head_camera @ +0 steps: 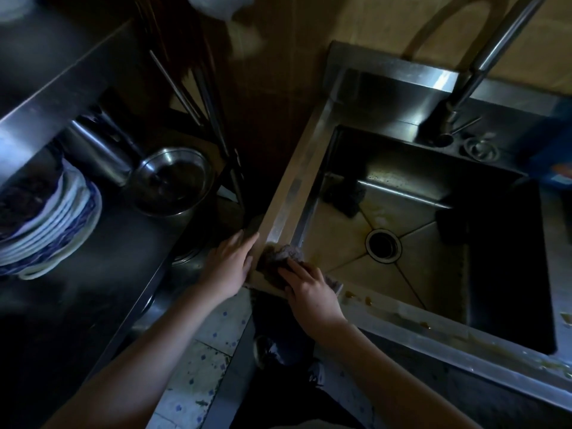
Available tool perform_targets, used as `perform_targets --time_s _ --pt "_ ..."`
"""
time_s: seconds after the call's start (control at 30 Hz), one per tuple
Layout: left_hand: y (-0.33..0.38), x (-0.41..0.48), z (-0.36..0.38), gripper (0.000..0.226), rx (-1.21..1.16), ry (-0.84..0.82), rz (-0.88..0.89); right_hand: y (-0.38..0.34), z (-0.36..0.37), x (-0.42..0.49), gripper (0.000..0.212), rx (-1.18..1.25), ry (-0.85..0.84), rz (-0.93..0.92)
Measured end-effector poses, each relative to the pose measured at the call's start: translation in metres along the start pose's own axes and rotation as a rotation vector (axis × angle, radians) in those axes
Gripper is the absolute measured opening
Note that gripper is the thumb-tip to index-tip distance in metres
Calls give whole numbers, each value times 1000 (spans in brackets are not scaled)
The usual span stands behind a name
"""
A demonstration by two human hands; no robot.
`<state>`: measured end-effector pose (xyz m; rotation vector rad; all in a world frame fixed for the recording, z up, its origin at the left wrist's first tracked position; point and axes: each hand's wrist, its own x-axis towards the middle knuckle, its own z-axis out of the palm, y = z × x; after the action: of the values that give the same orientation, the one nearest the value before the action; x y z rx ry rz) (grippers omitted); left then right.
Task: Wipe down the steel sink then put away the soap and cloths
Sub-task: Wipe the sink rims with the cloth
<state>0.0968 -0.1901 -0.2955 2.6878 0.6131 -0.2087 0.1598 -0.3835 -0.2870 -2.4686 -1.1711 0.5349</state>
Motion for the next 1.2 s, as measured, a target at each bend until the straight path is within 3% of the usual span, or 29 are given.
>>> perform_targets --time_s 0.2,0.37,0.7,0.93,1.2 --pt "17 -18 5 51 -15 54 66 15 -1 -24 41 -28 118 56" --pt "23 -18 11 54 14 -6 105 23 -4 -39 44 -103 178 117" --pt "12 -6 -4 52 -28 -44 184 -16 8 -20 51 75 175 268" --pt "12 6 -4 51 26 -72 251 -22 13 -17 52 -72 114 273" --pt "9 10 -2 50 66 -64 310 11 1 -57 49 -142 159 481"
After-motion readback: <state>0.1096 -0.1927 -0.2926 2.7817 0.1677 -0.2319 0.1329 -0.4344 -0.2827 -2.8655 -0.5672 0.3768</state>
